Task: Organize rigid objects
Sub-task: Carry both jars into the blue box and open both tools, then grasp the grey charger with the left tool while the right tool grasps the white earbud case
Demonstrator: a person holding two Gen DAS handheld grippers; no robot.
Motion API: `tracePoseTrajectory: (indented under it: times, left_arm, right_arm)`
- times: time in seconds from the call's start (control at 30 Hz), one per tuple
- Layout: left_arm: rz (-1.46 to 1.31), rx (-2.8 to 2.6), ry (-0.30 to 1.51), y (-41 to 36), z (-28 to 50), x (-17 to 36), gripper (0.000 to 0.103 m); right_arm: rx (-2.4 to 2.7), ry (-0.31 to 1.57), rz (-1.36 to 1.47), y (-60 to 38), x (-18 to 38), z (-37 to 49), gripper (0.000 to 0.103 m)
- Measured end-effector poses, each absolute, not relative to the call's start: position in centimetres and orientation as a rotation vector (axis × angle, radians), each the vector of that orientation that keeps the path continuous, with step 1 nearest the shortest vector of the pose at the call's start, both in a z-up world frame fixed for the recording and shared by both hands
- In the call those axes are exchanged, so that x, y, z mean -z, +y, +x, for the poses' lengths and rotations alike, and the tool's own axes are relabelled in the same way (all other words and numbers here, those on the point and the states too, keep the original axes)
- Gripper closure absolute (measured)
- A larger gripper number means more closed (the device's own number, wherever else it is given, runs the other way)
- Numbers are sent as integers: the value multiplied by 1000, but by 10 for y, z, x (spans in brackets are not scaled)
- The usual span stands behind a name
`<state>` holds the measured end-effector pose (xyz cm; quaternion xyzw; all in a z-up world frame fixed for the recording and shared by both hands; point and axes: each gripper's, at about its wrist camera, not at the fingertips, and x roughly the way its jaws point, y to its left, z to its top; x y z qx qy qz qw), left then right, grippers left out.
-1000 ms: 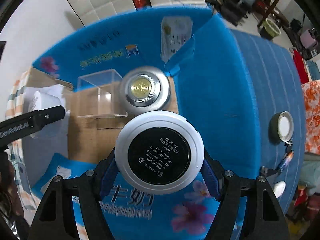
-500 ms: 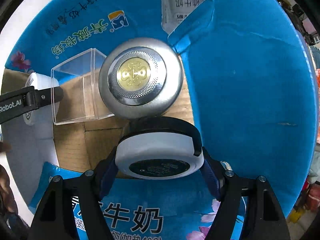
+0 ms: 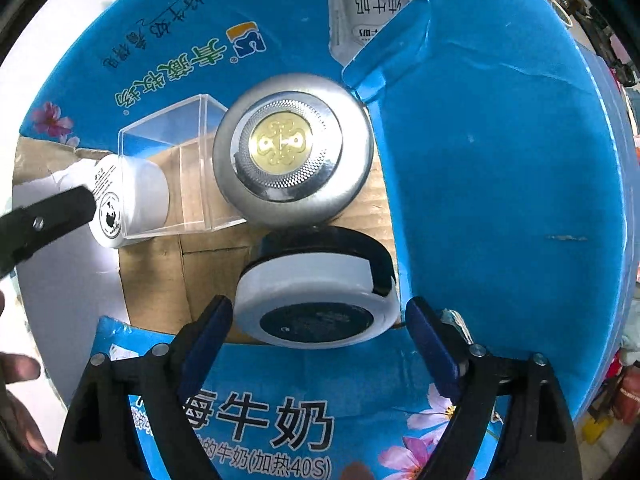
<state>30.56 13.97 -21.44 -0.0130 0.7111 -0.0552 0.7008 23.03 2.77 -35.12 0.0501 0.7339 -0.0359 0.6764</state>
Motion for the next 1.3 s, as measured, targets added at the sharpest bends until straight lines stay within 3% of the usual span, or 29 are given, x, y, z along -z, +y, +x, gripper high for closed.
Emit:
tracePoseTrajectory:
  times: [0.37,0.97,1.3]
  left_arm:
    - [-28,92,1521,149,271,184,0]
    - [-15,75,1294,148,205,79,0]
    - [-24,80,1208,135,176,37,0]
  right_arm:
    - [15,1548,30,51,298,213,12]
    - [-70,1344,-4,49,150,137,12]
    - [-133,1303,63,32,101,107,12]
